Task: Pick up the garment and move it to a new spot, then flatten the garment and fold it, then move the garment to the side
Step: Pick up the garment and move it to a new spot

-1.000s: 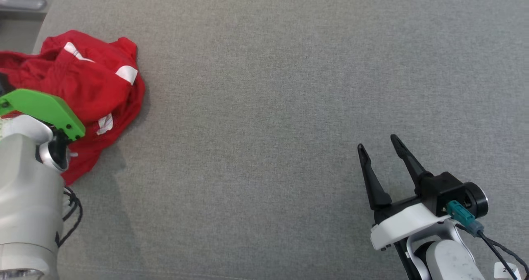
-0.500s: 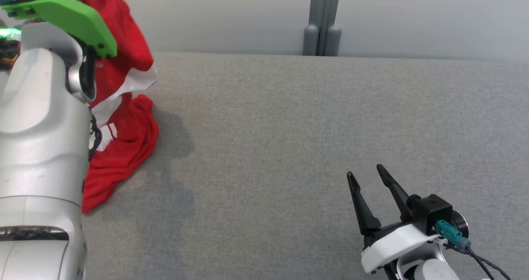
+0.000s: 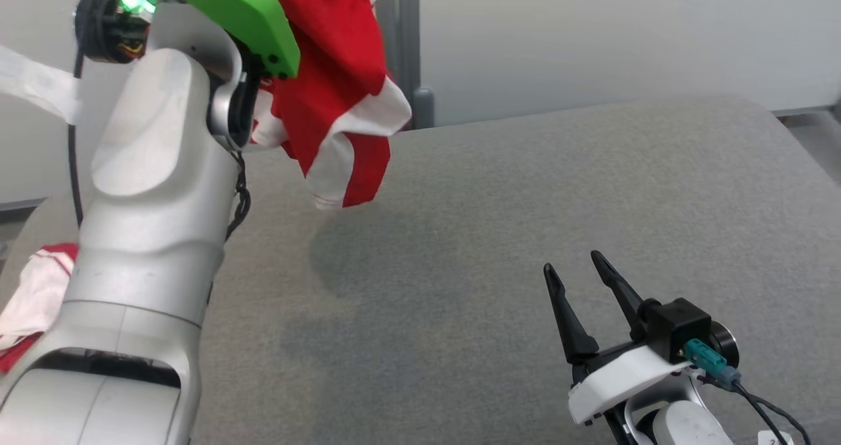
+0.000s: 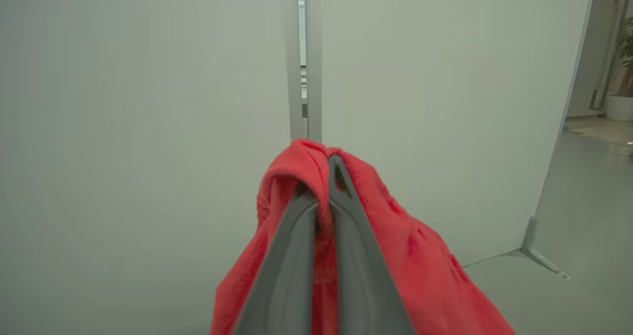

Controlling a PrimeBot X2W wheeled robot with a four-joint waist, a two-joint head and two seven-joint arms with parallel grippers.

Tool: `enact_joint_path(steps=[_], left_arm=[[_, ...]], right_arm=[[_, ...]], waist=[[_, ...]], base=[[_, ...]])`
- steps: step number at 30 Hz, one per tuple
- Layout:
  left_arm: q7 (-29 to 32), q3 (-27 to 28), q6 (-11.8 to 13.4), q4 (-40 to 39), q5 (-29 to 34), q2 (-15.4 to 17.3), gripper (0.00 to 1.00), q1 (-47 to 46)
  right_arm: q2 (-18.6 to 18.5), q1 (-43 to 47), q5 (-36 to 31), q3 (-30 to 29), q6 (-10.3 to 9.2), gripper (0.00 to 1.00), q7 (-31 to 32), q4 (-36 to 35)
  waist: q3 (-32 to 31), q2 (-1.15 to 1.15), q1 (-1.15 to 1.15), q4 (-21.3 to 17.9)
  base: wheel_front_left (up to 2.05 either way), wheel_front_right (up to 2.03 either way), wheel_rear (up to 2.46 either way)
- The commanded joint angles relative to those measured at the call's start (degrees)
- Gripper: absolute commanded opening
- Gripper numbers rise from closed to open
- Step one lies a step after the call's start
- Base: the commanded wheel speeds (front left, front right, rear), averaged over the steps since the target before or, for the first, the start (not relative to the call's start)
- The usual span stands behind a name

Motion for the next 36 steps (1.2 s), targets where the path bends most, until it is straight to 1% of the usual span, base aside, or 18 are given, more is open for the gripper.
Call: enact_joint_path(steps=[1, 3, 8, 10, 13, 14, 15, 16, 18, 20, 21, 24, 26, 30, 31, 34, 36], left_arm=[[0.6, -0.8, -0.4, 0.4, -0.5, -0.3, 0.0, 2.2], [1.2, -2.5, -0.6, 1.0, -0.9, -0.3, 0.0, 3.5], [3.2, -8.9, -0.9, 2.1, -5.2, -0.2, 0.0, 9.4], [4.2, -11.7, -0.9, 2.5, -8.0, -0.2, 0.0, 12.1], [6.0, -16.3, -0.3, 3.2, -10.5, -0.2, 0.0, 15.9], [7.2, -18.5, -0.4, 3.5, -10.8, -0.2, 0.27, 17.3], [7.7, -19.7, -0.7, 3.4, -11.7, -0.2, 0.93, 18.2], [8.3, -21.2, -0.7, 3.3, -12.6, -0.2, 1.0, 19.2], [9.0, -23.3, -0.7, 3.0, -14.4, -0.2, 1.0, 20.8], [8.6, -24.9, -0.8, 2.4, -15.6, -0.2, 1.0, 22.0], [8.0, -25.0, -0.3, 2.3, -16.3, -0.2, 1.0, 22.3], [3.6, -24.3, 0.6, 1.4, -17.3, -0.2, 1.0, 23.1], [0.8, -23.2, 0.7, 0.8, -18.1, 0.1, 1.0, 24.2], [-4.1, -21.3, 1.7, -1.7, -18.4, 2.3, 1.0, 26.4], [-9.8, -19.2, 3.3, -5.5, -18.5, 5.8, 1.0, 30.4], [-12.7, -16.7, 4.8, -9.8, -19.2, 8.4, 1.0, 34.8], [-13.6, -14.6, 5.8, -12.9, -19.6, 10.2, 1.0, 38.2]], right_arm=[[-0.2, -0.9, -0.3, -0.1, -0.06, 1.0, 0.1, -0.3], [-0.2, -1.0, -0.3, -0.4, -0.06, 1.0, 0.0, -0.4], [-0.1, -1.9, 0.1, -0.7, -0.06, 1.0, -0.3, -0.4], [-0.1, -2.2, 0.3, -0.7, -0.06, 1.0, -0.5, -0.2], [-0.1, -2.3, 0.4, -0.9, -0.06, 1.0, -0.9, 0.1], [-0.1, -2.4, 0.5, -1.1, -0.06, 1.0, -1.0, 0.1], [-0.1, -2.3, 0.5, -1.2, -0.06, 1.0, -1.0, 0.2], [-0.1, -2.3, 0.7, -1.4, -0.05, 1.0, -1.2, 0.3], [-0.1, -2.1, 0.9, -1.9, -0.06, 1.0, -1.4, 0.4], [-0.1, -1.8, 0.6, -2.4, -0.06, 1.0, -1.5, 0.4], [-0.1, -1.7, 0.6, -2.6, -0.06, 1.0, -1.6, 0.4], [-0.2, -1.5, 0.7, -3.1, -0.06, 1.0, -1.8, 0.5], [-0.2, -0.9, 0.6, -3.6, -0.06, 1.0, -2.0, 0.6], [-0.2, 0.2, -0.2, -5.4, -0.06, 1.0, -1.9, 0.4], [-0.2, 0.9, -0.7, -6.9, -0.06, 1.0, -1.6, 0.1], [-0.2, 1.7, -0.8, -8.1, -0.06, 1.0, -1.4, -0.1], [-0.2, 2.1, -1.5, -8.9, -0.06, 1.0, -1.2, -0.2]], waist=[[2.8, 0.0, 0.0, -10.1], [3.8, 0.0, 0.0, -12.3], [5.9, 0.0, 0.0, -16.1], [6.4, 0.0, 0.0, -16.8], [7.0, 0.0, 0.0, -16.9], [7.1, 0.0, 0.0, -16.7], [7.2, 0.0, 0.0, -16.5], [7.3, 0.0, 0.0, -15.9], [7.4, 0.0, 0.0, -14.6], [7.4, 0.0, 0.0, -13.0], [7.4, 0.0, 0.0, -12.2], [7.2, 0.0, 0.0, -9.7], [6.7, 0.0, 0.0, -8.1], [5.8, 0.0, 0.0, -4.5], [4.8, 0.0, 0.0, -1.7], [4.0, 0.0, 0.0, 0.3], [3.6, 0.0, 0.0, 1.5]], base=[[0.0, 0.0, 0.0], [0.0, 0.0, 0.0], [0.0, 0.0, 0.0], [0.0, 0.0, 0.0], [0.0, 0.0, 0.0], [0.0, 0.0, 0.0], [0.0, 0.0, 0.0], [0.0, 0.0, 0.0], [0.0, 0.0, 0.0], [0.0, 0.0, 0.0], [0.0, 0.0, 0.0], [0.0, 0.0, 0.0], [0.0, 0.0, 0.0], [0.0, 0.0, 0.0], [0.0, 0.0, 0.0], [0.0, 0.0, 0.0], [0.0, 0.0, 0.0]])
